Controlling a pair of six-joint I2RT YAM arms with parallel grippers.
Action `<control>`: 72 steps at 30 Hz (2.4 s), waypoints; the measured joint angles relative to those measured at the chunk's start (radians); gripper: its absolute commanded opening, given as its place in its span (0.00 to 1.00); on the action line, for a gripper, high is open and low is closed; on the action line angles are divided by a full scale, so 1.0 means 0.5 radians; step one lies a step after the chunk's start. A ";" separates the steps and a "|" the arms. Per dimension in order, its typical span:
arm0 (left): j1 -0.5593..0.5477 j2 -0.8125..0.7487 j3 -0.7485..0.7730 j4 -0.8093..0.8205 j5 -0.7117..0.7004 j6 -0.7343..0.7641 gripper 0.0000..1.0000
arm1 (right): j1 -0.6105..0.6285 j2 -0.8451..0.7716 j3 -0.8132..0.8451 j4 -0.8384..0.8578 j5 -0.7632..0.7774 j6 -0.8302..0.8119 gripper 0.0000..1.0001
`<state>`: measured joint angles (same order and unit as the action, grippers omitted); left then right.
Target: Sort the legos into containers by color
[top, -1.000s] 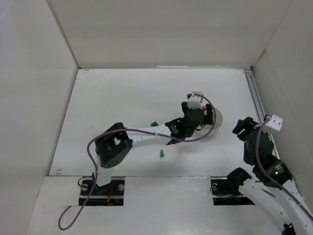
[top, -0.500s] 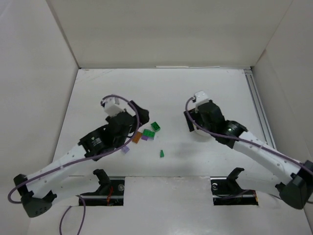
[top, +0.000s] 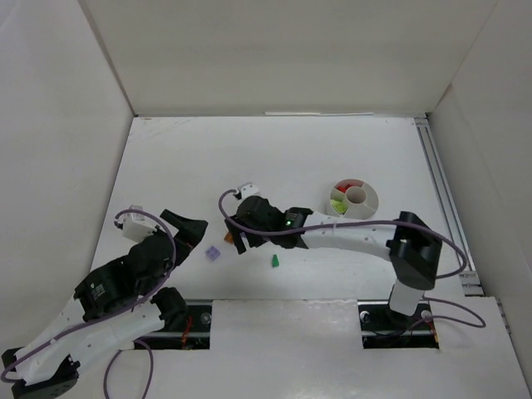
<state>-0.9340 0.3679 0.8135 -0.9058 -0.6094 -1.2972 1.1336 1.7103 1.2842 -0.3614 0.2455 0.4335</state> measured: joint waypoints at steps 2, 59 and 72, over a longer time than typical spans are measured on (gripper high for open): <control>0.000 0.002 0.000 -0.040 0.006 -0.018 0.99 | 0.018 0.163 0.085 -0.011 0.006 0.146 0.86; -0.069 -0.573 -0.042 0.009 0.119 0.101 0.99 | 0.103 1.376 1.444 -0.835 0.871 1.252 0.44; -0.069 -0.571 -0.043 0.021 0.117 0.103 0.99 | 0.089 1.115 0.916 -0.278 0.916 0.845 0.23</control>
<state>-0.9688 0.0822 0.7921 -0.8951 -0.5507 -1.2457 1.1782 2.2681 1.7424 -0.5007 0.7033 0.8562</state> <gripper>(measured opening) 0.989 0.414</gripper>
